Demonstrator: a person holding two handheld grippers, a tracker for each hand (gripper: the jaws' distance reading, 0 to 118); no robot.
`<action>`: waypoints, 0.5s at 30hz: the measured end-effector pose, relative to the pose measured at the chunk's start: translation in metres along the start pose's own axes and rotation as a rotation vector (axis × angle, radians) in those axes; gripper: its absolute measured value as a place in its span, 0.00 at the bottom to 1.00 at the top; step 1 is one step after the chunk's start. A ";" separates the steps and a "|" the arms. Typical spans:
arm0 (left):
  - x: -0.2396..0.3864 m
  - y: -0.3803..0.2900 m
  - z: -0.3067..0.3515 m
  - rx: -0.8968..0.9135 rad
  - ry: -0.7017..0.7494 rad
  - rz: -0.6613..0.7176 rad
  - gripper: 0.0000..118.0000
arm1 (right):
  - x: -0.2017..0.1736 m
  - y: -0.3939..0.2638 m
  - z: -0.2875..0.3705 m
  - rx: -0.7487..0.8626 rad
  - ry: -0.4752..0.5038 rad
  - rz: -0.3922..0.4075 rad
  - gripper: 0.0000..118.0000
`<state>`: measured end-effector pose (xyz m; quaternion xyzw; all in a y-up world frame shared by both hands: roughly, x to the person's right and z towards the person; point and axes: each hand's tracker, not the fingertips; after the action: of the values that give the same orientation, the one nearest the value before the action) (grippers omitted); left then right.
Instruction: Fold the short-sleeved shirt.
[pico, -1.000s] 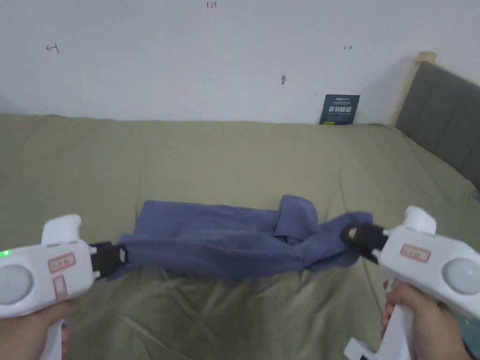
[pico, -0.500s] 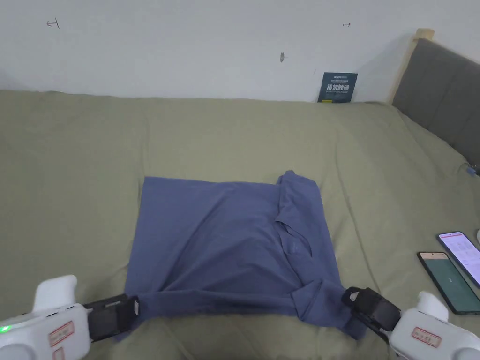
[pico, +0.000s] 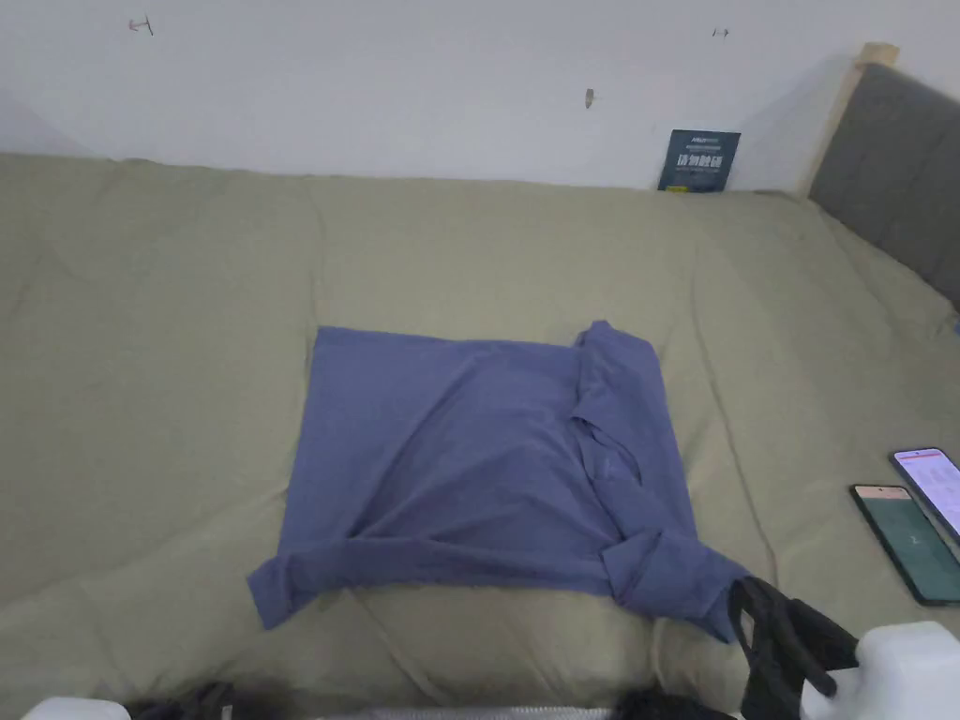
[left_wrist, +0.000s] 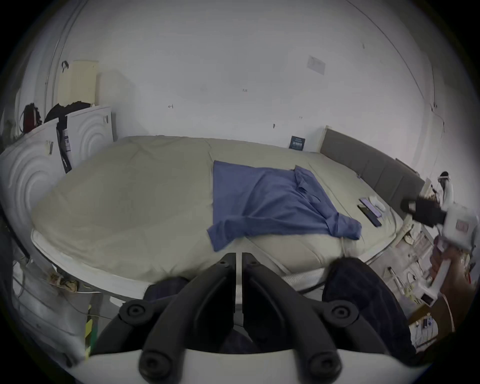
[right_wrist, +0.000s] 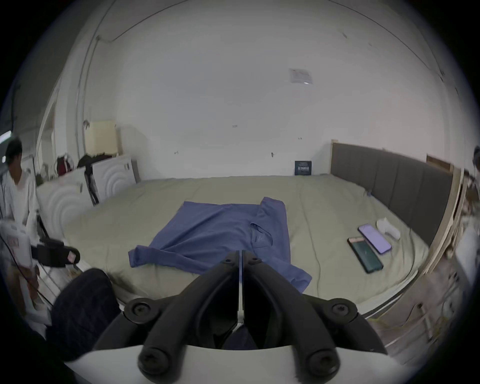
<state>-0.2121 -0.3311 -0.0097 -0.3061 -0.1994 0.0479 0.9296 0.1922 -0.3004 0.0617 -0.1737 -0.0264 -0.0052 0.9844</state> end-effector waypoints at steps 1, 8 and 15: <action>0.001 0.001 0.000 0.000 0.005 -0.004 0.04 | 0.001 -0.001 0.002 0.007 0.014 0.006 0.03; -0.010 0.020 -0.018 0.014 0.009 0.012 0.04 | -0.004 -0.004 -0.010 -0.035 0.004 -0.027 0.03; -0.020 0.030 -0.042 -0.042 -0.001 -0.009 0.04 | 0.002 -0.017 -0.026 -0.117 -0.055 -0.091 0.03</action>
<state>-0.2129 -0.3341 -0.0647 -0.3245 -0.2020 0.0396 0.9232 0.1956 -0.3247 0.0436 -0.2297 -0.0609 -0.0464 0.9702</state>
